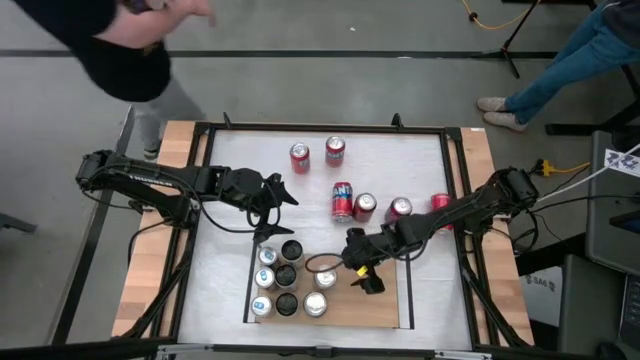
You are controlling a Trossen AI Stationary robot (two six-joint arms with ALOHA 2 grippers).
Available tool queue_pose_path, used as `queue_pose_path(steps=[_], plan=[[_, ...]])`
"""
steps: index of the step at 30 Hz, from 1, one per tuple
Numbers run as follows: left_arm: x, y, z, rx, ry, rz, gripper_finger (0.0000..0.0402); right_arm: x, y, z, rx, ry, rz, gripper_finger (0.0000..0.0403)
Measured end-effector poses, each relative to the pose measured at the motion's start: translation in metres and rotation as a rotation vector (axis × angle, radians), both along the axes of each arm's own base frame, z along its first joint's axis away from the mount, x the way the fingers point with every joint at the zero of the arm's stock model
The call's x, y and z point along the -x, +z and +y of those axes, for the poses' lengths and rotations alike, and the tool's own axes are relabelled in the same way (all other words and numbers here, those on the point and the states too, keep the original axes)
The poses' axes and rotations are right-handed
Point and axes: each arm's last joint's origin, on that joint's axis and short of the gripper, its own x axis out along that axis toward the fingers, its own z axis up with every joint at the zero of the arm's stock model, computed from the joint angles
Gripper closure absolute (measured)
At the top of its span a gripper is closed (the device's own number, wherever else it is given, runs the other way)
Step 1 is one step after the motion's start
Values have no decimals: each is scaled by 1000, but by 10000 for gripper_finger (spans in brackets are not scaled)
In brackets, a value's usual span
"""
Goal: Place canned beverage on shelf
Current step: Put the silver soda can on the shelf aligned with the other silver soda can
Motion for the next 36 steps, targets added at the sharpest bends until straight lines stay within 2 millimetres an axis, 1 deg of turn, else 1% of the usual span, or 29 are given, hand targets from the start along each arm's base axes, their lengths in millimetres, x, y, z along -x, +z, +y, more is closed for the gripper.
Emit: queue_pose_path(steps=[4, 8, 12, 16, 30, 36], plan=[[0, 0, 0, 0, 0, 0, 14, 1, -1, 8, 41, -9, -22, 20], [0, 0, 0, 0, 0, -1, 14, 2, -2, 11, 66, -34, -33, 20], [0, 0, 0, 0, 0, -1, 14, -2, -1, 12, 45, -48, -69, 20], [0, 0, 0, 0, 0, -1, 14, -5, -4, 13, 42, -47, -79, 20], [0, 0, 0, 0, 0, -2, 14, -22, -11, 18, 42, -101, -213, 20], [0, 0, 0, 0, 0, -1, 14, -25, -9, 17, 85, -162, -265, 20]])
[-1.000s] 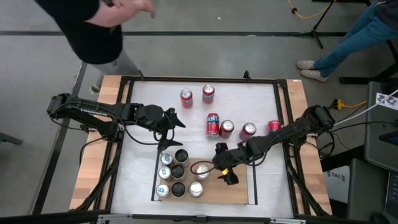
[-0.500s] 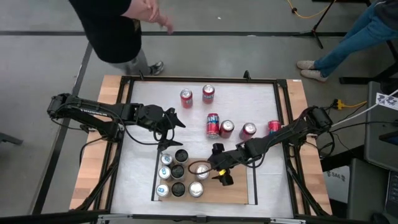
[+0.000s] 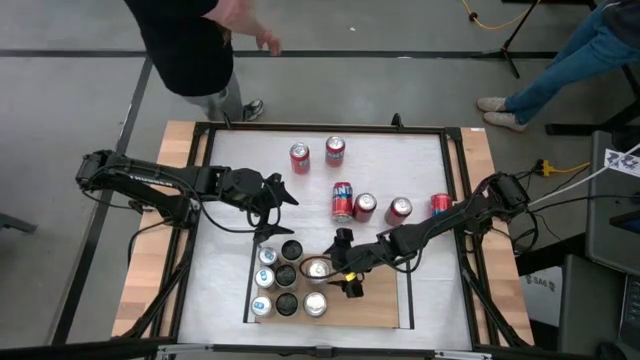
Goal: Place canned beverage on shelf
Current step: Put the silver soda can on the shelf aligned with the other silver soda can, then put the red soda can on the shelf aligned with the silver soda can
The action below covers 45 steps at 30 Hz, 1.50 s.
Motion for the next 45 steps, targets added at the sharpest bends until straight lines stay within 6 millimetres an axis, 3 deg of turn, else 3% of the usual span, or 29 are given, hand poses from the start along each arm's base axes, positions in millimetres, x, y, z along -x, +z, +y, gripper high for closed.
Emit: queue_pose_path(steps=[14, 25, 36, 40, 45], plan=[[0, 0, 1, -19, 16, -2, 14, 1, 7, -1, 12, -12, -2, 20], [3, 11, 14, -97, 93, -81, 14, -1, 58, -12, 181, 20, 182, 20], [19, 26, 39, -144, 176, -136, 14, -10, 118, -77, 282, -51, 276, 20], [27, 33, 45, -147, 209, -164, 14, -14, 120, -116, 318, -100, 288, 20], [32, 36, 48, -149, 225, -177, 14, -16, 121, -178, 335, -214, 292, 20]])
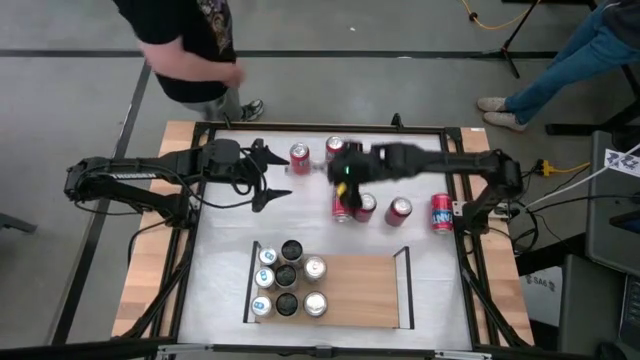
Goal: Place canned beverage on shelf
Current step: Put the red soda can on the shelf aligned with the silver soda can
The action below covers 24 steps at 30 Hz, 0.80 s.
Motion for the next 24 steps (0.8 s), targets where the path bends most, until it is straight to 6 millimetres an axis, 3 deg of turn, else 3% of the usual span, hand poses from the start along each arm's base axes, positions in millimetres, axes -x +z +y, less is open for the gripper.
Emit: queue_pose_path(steps=[6, 11, 17, 24], plan=[[0, -1, 0, 1, -1, 5, 14, 2, 1, -71, -49, -25, -100, 20], [0, -1, 0, 1, -1, 6, 14, 8, -11, -114, -108, -58, -120, 20], [0, -2, 0, 2, -2, 14, 14, 14, -33, -138, -146, -78, -171, 20], [0, -2, 0, 4, -5, 13, 14, 15, -47, -148, -132, -85, -233, 20]])
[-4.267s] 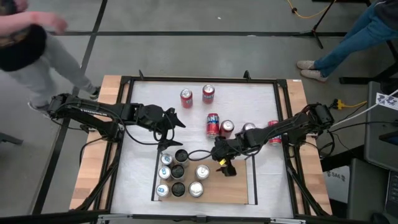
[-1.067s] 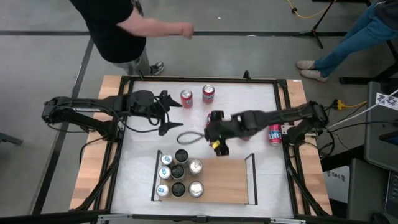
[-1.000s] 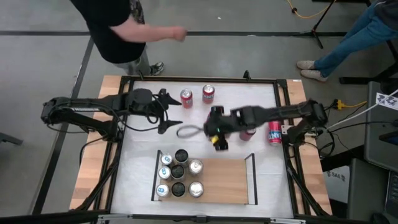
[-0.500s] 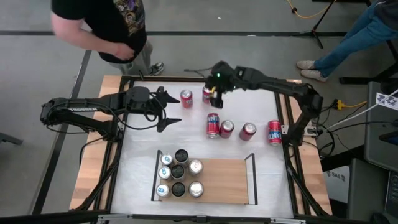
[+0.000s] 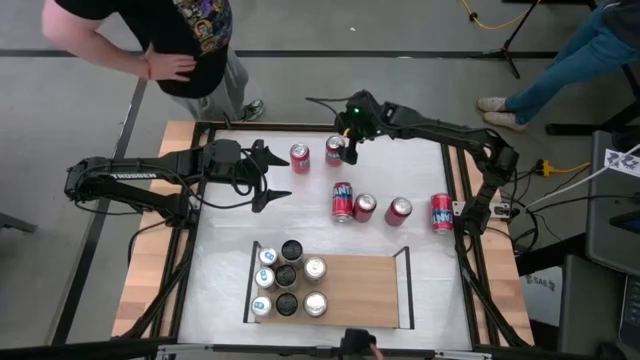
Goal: Place canned beverage on shelf
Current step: Put the red soda can on the shelf aligned with the silver soda can
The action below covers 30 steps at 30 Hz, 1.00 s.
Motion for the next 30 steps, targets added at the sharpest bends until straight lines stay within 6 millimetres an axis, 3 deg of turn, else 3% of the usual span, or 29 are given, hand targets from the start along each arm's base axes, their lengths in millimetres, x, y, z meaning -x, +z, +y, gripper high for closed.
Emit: queue_pose_path(steps=[30], plan=[[0, 0, 0, 1, 0, 0, 14, 10, -44, -8, 41, -47, -33, 20]])
